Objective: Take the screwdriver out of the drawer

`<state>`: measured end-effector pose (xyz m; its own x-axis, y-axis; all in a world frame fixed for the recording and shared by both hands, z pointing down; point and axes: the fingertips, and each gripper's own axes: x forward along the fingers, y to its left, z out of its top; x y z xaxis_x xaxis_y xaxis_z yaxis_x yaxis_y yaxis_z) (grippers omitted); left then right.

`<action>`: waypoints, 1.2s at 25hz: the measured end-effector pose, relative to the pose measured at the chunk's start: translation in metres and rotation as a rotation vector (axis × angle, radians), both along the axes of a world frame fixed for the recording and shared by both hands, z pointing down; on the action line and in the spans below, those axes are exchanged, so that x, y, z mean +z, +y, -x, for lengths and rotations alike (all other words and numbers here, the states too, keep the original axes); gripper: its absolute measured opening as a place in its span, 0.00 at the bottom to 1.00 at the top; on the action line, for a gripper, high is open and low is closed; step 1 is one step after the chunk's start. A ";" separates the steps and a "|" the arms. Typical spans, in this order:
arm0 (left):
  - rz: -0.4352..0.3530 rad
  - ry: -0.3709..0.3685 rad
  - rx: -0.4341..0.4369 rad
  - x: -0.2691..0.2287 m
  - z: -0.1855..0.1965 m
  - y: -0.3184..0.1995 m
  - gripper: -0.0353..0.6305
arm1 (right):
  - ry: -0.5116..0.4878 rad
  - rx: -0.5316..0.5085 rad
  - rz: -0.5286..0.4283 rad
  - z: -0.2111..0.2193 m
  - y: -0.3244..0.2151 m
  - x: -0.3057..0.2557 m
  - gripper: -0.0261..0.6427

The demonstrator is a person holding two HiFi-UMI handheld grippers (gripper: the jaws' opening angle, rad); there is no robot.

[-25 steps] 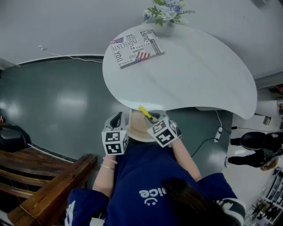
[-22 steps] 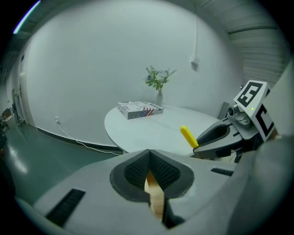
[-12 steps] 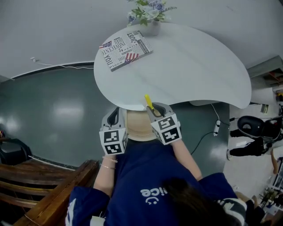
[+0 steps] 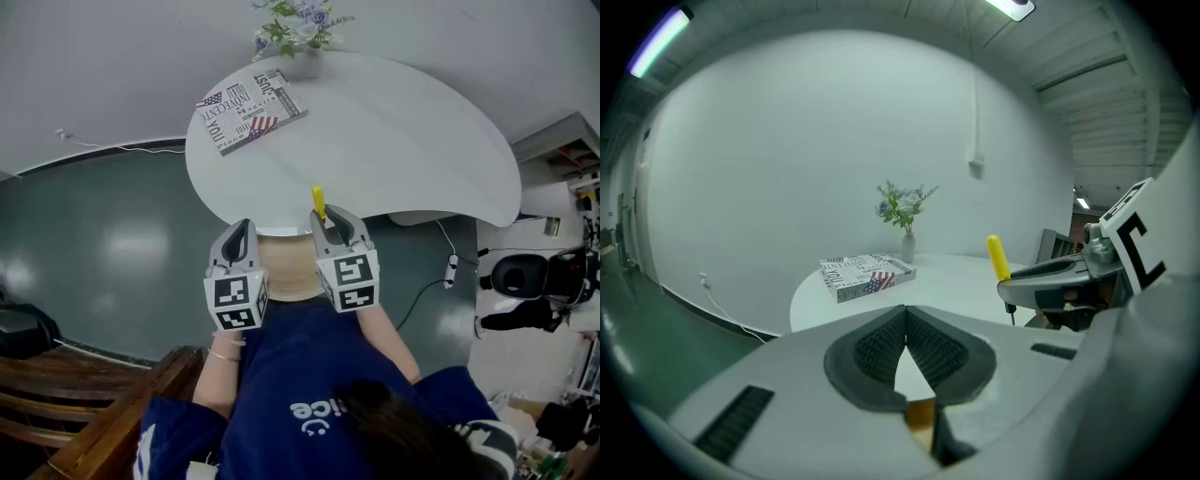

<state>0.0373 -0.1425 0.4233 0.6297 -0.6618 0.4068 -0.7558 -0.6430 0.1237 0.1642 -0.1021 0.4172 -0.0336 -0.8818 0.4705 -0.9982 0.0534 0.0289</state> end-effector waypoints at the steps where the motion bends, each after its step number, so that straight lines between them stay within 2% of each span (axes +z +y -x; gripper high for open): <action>1: -0.010 0.007 -0.002 -0.004 0.000 -0.001 0.06 | 0.003 0.008 -0.028 -0.001 0.000 -0.006 0.16; 6: -0.055 0.033 -0.004 -0.023 -0.004 -0.004 0.06 | 0.026 0.041 -0.129 -0.009 -0.002 -0.027 0.16; 30: -0.063 0.007 -0.010 -0.020 0.004 -0.008 0.06 | 0.004 0.018 -0.123 0.003 -0.011 -0.019 0.16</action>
